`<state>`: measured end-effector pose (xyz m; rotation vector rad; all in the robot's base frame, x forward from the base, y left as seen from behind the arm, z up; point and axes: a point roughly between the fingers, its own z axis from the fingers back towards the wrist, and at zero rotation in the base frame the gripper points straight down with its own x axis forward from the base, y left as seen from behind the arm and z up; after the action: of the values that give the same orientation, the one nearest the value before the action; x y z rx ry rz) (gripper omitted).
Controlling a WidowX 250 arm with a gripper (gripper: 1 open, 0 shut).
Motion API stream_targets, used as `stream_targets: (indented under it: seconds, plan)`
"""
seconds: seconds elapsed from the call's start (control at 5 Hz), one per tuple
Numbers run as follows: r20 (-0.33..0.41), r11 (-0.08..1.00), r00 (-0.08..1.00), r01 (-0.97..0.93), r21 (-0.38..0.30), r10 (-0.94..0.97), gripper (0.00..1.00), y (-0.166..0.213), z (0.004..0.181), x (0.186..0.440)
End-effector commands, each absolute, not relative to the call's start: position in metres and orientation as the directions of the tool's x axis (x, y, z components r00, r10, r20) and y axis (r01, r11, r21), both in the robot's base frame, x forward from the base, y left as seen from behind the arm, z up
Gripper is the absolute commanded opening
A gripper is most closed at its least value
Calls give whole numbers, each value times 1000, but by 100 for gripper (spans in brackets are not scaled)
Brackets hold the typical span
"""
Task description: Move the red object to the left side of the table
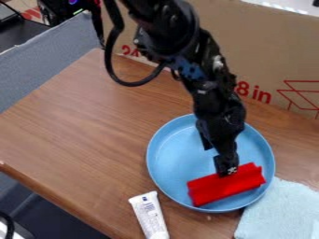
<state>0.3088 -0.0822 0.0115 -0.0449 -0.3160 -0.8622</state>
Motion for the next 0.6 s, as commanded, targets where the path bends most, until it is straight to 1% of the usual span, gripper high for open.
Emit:
stream_targets:
  seconds: [0.0, 0.4]
  plan:
    - [345, 641, 576, 759, 111, -742, 100, -87, 26, 304]
    - [352, 617, 553, 781, 96, -755, 100, -88, 28, 293]
